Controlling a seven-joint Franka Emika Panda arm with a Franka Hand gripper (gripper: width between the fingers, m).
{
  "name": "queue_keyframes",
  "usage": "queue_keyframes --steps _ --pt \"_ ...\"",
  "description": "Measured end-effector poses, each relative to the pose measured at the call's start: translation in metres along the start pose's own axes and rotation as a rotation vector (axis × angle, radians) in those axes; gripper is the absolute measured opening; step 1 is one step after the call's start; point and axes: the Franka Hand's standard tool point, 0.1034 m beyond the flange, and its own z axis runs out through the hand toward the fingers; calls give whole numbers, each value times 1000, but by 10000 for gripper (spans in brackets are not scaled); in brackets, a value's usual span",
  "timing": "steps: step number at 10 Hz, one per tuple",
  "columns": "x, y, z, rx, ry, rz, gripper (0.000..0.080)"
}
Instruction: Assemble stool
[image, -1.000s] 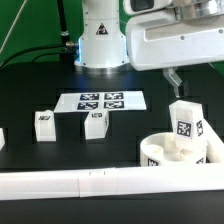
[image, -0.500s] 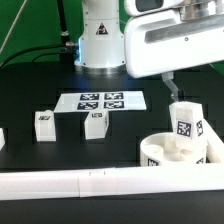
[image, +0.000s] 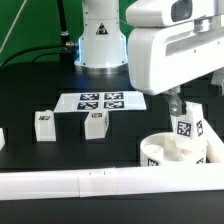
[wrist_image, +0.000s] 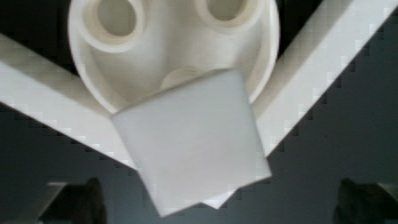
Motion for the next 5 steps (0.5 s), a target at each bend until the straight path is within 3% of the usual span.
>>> queue_keyframes --steps 2,3,5 --pt "2 3 1 -14 11 -7 649" --pt "6 9 2 -48 35 -33 649" --pt "6 14 2 -54 39 -36 649"
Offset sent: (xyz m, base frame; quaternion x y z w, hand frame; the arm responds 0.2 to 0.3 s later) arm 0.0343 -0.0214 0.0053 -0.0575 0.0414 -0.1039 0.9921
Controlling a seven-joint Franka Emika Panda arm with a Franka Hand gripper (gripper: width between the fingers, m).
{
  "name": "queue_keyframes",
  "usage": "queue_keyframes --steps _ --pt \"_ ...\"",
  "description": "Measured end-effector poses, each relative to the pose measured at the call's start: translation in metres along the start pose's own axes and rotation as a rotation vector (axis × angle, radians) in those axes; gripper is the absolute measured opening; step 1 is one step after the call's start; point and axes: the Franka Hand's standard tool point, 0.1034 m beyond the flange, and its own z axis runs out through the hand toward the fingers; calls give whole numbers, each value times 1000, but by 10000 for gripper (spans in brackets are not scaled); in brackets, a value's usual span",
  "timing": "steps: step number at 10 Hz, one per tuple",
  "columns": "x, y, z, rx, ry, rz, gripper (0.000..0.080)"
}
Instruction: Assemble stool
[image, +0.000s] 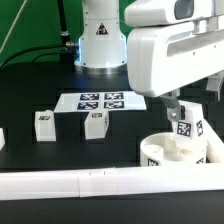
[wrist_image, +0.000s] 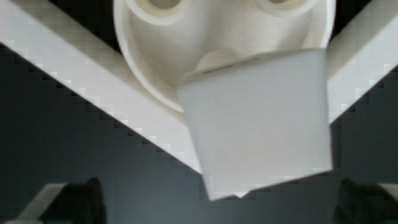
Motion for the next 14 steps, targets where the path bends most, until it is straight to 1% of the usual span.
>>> queue_keyframes --steps 2,3,4,6,7,9,10,12,13,14 --pt "0 0 0 0 0 29 639" --pt "0 0 0 2 1 134 463" --pt "0 0 0 3 1 180 463" --pt "0 -1 0 3 1 344 96" --pt "0 0 0 3 1 355 17" --pt "0 0 0 2 1 328 3" --pt "0 1 -1 -2 -5 277 3" --pt "4 8 -12 -20 -43 -76 1" --pt "7 9 -15 -25 -33 -114 3" --pt "6 9 -13 -24 -35 -103 128"
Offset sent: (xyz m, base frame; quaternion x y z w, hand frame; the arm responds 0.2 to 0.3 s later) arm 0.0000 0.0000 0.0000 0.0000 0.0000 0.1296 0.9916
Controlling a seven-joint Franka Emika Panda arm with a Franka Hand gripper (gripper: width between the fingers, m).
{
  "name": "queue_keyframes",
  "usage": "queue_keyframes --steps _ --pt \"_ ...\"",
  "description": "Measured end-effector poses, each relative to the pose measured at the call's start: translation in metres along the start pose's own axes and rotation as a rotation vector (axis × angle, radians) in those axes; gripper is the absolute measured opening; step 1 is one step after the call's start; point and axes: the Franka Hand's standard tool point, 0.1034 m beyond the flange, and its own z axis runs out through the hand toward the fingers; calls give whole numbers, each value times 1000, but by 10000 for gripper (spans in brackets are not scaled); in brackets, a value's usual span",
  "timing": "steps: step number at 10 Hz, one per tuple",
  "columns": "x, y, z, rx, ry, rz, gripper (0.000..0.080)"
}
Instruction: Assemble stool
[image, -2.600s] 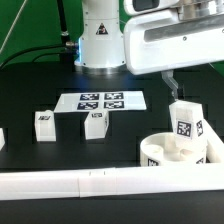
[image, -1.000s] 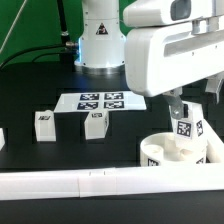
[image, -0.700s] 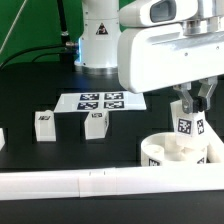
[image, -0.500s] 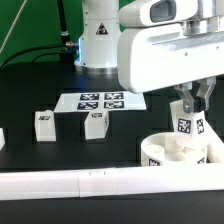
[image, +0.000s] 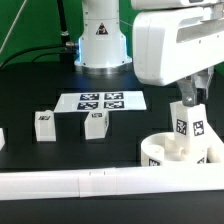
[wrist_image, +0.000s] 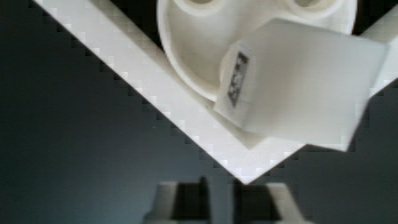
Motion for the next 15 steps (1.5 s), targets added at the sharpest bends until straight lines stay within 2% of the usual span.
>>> queue_keyframes --steps 2,3,4,5,7,9,12,13,14,15 --pt "-1 -2 1 5 -7 49 402" --pt "-4 -6 4 18 -27 119 402" --pt "-6 -11 6 30 -45 156 581" --pt "-7 -15 8 33 -47 192 631" --pt "-16 -25 21 39 -54 215 645" --pt "-17 -41 38 39 -49 215 649" --pt "-15 -43 42 35 -50 223 649" --pt "-15 -43 42 35 -51 249 536" --pt "-15 -44 42 35 -51 327 536" --pt "-15 -44 42 33 -53 402 332"
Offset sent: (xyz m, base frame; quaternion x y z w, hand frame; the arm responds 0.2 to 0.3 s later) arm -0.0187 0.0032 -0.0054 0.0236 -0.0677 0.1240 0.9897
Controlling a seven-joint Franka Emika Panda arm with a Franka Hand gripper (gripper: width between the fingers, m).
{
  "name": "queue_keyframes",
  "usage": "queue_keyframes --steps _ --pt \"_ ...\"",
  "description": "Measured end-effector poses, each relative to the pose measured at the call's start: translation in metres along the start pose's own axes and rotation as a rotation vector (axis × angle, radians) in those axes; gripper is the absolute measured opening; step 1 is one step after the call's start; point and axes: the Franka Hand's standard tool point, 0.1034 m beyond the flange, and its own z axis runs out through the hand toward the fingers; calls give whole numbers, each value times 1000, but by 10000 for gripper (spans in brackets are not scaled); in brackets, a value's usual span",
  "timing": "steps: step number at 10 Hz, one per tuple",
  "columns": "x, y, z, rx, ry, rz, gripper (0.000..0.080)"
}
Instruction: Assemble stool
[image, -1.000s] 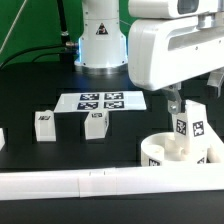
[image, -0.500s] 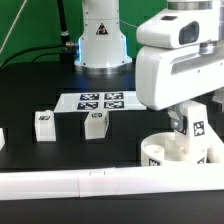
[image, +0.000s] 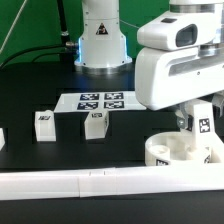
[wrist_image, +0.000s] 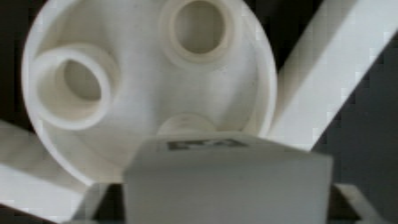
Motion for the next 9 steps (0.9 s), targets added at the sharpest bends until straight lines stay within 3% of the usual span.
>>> queue_keyframes --steps 6,9 --pt "3 -5 5 10 -3 458 334" --pt "5 -4 5 61 -18 934 334"
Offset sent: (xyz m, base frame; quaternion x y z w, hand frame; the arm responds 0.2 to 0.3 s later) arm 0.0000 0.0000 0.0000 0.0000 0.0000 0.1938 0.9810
